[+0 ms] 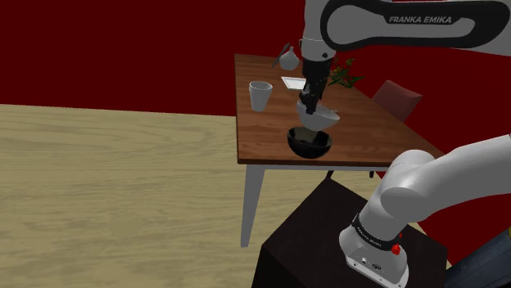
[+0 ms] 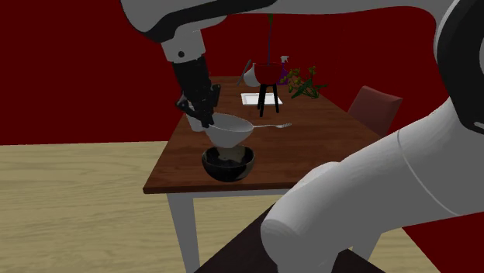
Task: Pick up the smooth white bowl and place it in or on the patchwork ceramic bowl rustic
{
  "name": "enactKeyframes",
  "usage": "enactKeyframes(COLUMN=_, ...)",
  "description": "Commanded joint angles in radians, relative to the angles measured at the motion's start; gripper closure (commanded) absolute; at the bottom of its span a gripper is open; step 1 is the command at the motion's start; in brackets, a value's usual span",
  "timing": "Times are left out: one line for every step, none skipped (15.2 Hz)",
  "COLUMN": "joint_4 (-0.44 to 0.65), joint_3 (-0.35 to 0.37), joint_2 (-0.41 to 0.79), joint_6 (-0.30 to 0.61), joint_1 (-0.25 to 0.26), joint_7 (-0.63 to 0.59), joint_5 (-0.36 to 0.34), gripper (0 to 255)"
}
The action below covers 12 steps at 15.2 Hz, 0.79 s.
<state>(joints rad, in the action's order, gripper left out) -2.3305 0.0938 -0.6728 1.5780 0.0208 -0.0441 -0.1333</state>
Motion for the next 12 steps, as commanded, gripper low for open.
enactKeyframes(joint_4=-0.032, joint_3=0.002, joint_2=-0.006, joint_6=0.026, joint_1=0.002, joint_7=-0.006, joint_5=0.001, gripper=255)
enactKeyframes(joint_4=-0.046, joint_3=0.002, joint_2=-0.007, joint_6=0.039, joint_1=0.002, joint_7=-0.008, joint_5=0.001, gripper=255)
enactKeyframes(joint_4=-0.060, joint_3=0.002, joint_2=-0.008, joint_6=0.051, joint_1=0.003, joint_7=-0.010, joint_5=0.002, gripper=255)
enactKeyframes(joint_4=-0.074, joint_3=0.002, joint_2=-0.010, joint_6=0.064, joint_1=0.003, joint_7=-0.012, joint_5=0.002, gripper=255)
enactKeyframes(joint_4=-0.088, joint_3=0.002, joint_2=-0.010, joint_6=0.077, joint_1=0.003, joint_7=-0.014, joint_5=0.002, gripper=255)
enactKeyframes(joint_4=-0.102, joint_3=0.002, joint_2=-0.011, joint_6=0.090, joint_1=0.004, joint_7=-0.016, joint_5=0.002, gripper=255)
enactKeyframes(joint_4=-0.116, joint_3=0.002, joint_2=-0.011, joint_6=0.103, joint_1=0.004, joint_7=-0.018, joint_5=0.002, gripper=255)
enactKeyframes(joint_4=-0.139, joint_3=0.002, joint_2=-0.012, joint_6=0.126, joint_1=0.004, joint_7=-0.022, joint_5=0.001, gripper=255)
enactKeyframes(joint_4=-0.139, joint_3=0.002, joint_2=-0.012, joint_6=0.126, joint_1=0.004, joint_7=-0.022, joint_5=0.001, gripper=255)
enactKeyframes(joint_4=-0.139, joint_3=0.002, joint_2=-0.012, joint_6=0.126, joint_1=0.004, joint_7=-0.022, joint_5=0.001, gripper=255)
enactKeyframes(joint_4=-0.139, joint_3=0.002, joint_2=-0.012, joint_6=0.126, joint_1=0.004, joint_7=-0.022, joint_5=0.001, gripper=255)
enactKeyframes(joint_4=-0.139, joint_3=0.002, joint_2=-0.012, joint_6=0.126, joint_1=0.004, joint_7=-0.022, joint_5=0.001, gripper=255)
